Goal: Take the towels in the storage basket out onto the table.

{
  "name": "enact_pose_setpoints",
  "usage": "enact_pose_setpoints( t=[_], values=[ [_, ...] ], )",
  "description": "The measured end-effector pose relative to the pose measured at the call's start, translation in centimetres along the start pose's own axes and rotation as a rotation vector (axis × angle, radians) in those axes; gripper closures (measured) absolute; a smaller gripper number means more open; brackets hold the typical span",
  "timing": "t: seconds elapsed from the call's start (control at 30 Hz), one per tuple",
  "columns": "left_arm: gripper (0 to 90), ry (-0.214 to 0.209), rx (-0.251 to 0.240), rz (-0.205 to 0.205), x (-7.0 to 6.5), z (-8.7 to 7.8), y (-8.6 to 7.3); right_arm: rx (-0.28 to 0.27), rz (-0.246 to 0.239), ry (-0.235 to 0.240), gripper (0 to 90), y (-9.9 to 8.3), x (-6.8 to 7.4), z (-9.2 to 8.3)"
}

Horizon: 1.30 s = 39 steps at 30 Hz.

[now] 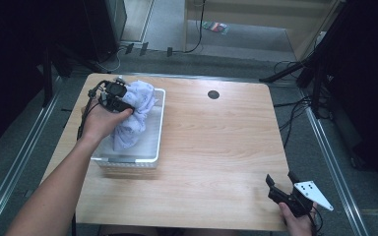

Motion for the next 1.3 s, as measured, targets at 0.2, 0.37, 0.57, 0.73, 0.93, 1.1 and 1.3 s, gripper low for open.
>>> enact_pose_setpoints(
  t=[0.2, 0.37, 0.57, 0.73, 0.93, 1.1, 1.3],
  values=[
    [56.8, -0.014, 0.006, 0.025, -0.9, -1.8, 1.1, 0.003, -0.001, 0.001, 18.4, 0.0, 0.0, 0.0],
    [56.6, -0.014, 0.005, 0.054, -2.0, -2.8, 2.0, 0.005, -0.001, -0.001, 18.5, 0.0, 0.1, 0.0],
    [56.4, -0.026, 0.008, 0.090, -3.9, -3.7, 3.4, 0.007, -0.004, -0.002, 18.6, 0.0, 0.1, 0.0],
    [56.3, -0.039, -0.005, 0.122, -5.8, -4.0, 4.4, 0.005, -0.003, -0.001, 18.6, 0.0, 0.1, 0.0],
    [55.9, -0.060, -0.005, 0.146, -7.8, -4.0, 5.5, 0.003, -0.002, -0.001, 18.6, 0.0, 0.1, 0.0],
    [55.7, -0.076, 0.002, 0.169, -9.5, -3.5, 6.0, 0.004, -0.004, 0.001, 18.6, 0.0, 0.1, 0.0],
    [55.5, -0.108, -0.002, 0.200, -12.3, -2.6, 7.0, 0.002, -0.009, 0.001, 18.7, 0.0, 0.1, 0.0]
  ],
)
Point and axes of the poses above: each handheld gripper's, and its own axes: z roughly forward along the jaws, y roughly out of its top, x roughly to its left, the point moved 2 cm from there along z, roughly forward along the jaws, and after that the axes turned 10 degrees about -y, right-handed, at the moved point
